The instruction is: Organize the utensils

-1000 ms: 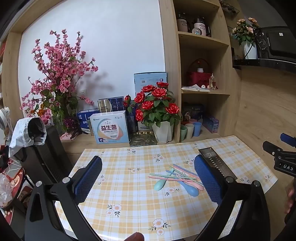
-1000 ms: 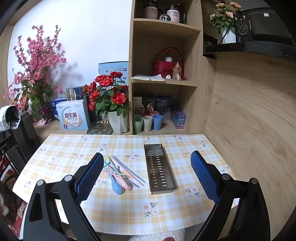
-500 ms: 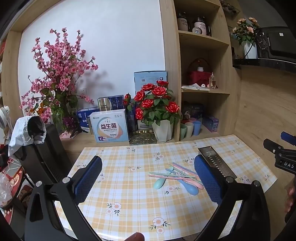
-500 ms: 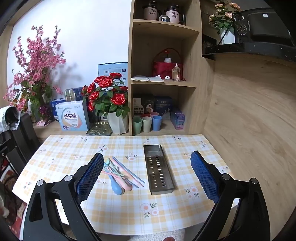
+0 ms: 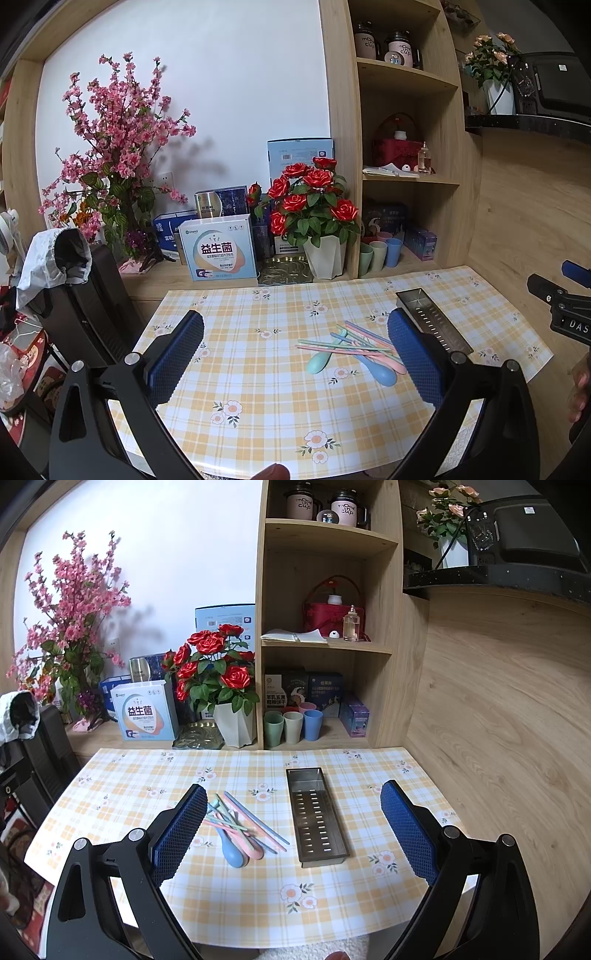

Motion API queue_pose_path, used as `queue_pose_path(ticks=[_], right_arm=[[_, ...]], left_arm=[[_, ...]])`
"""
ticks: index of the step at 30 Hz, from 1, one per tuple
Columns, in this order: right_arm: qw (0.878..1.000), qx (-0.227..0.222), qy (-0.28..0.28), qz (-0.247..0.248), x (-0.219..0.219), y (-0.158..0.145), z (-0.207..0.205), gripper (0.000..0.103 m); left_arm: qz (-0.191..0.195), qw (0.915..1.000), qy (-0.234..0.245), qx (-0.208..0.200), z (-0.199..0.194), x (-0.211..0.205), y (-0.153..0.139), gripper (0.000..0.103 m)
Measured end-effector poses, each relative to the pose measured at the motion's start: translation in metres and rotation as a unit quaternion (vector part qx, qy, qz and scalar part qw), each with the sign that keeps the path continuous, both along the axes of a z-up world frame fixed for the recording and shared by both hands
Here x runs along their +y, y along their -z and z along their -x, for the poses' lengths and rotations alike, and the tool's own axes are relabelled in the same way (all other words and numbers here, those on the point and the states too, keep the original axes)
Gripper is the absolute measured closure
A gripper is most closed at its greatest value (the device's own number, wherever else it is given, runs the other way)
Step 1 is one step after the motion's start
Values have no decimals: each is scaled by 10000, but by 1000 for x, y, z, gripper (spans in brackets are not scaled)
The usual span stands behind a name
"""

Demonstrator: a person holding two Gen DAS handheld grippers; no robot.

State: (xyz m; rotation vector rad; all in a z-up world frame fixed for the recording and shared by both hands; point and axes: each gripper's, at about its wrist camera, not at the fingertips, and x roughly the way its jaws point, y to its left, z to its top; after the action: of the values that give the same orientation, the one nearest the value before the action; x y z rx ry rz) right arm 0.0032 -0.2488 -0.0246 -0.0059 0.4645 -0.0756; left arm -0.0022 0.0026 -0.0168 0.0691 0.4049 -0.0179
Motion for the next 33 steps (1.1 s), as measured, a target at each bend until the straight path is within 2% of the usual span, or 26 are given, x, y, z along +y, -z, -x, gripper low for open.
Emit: queue_pose_path(ticks=[33], right_arm=[[10000,-15,28,10,-1,-3,3,11]], left_arm=[[35,10000,-2,16,1,1,1,5]])
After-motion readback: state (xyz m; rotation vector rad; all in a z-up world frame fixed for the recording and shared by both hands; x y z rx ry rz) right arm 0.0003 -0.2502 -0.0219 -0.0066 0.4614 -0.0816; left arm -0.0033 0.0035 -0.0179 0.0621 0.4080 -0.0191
